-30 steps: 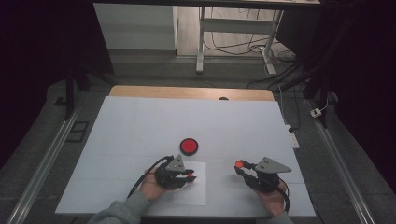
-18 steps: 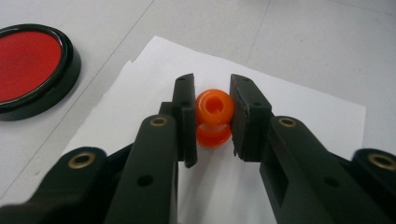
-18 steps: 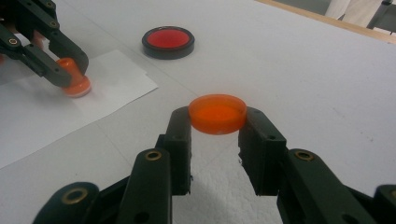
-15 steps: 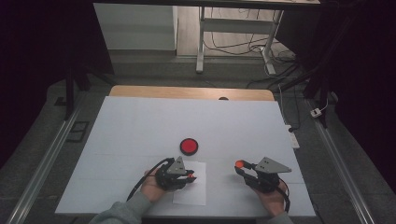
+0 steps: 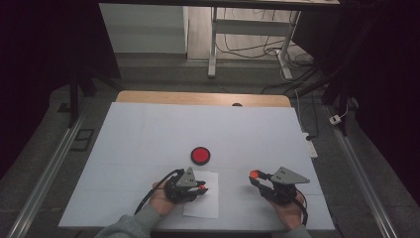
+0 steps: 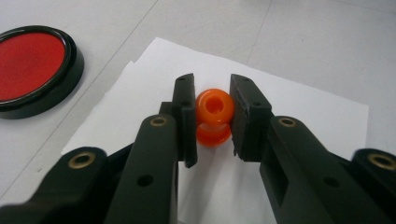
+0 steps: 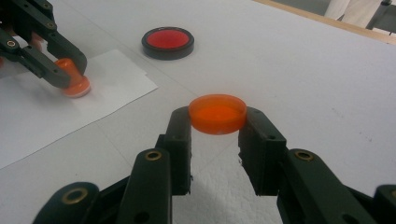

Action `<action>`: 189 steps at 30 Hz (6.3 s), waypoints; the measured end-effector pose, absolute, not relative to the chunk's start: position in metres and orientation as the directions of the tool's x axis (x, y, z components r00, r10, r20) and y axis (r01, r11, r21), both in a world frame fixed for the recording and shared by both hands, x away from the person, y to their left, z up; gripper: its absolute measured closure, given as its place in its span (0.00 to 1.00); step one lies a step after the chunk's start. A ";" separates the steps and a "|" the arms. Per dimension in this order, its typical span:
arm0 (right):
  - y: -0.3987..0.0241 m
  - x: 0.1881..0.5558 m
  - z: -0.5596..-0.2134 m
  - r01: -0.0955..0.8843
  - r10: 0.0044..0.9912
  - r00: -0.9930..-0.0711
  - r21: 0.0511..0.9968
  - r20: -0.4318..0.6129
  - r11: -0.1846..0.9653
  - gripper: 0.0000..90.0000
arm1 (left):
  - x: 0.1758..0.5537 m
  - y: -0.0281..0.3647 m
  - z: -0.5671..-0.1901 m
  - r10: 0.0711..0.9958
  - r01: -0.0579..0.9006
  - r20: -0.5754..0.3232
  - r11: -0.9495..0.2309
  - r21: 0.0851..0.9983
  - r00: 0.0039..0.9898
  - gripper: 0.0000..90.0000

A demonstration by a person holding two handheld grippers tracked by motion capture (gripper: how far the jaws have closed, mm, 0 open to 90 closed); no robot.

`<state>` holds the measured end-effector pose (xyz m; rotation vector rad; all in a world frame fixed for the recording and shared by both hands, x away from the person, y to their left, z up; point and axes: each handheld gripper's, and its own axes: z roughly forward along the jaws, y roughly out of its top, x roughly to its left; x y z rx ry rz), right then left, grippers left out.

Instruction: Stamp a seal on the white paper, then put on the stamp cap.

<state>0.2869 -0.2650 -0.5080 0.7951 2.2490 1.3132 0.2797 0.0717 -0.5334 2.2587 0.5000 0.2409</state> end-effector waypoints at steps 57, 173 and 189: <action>-0.265 0.287 -0.506 0.257 0.653 -0.754 0.883 -0.071 0.392 0.72 | 0.286 0.092 -0.501 0.462 0.310 -0.094 -0.420 0.853 0.882 0.81; -0.161 0.278 -0.519 0.202 0.444 -0.896 0.869 -0.022 0.451 0.72 | 0.294 0.109 -0.473 0.440 0.350 -0.195 -0.306 0.885 0.877 0.80; -0.160 0.278 -0.519 0.203 0.443 -0.896 0.872 -0.018 0.445 0.72 | 0.292 0.100 -0.474 0.418 0.348 -0.201 -0.313 0.884 0.886 0.80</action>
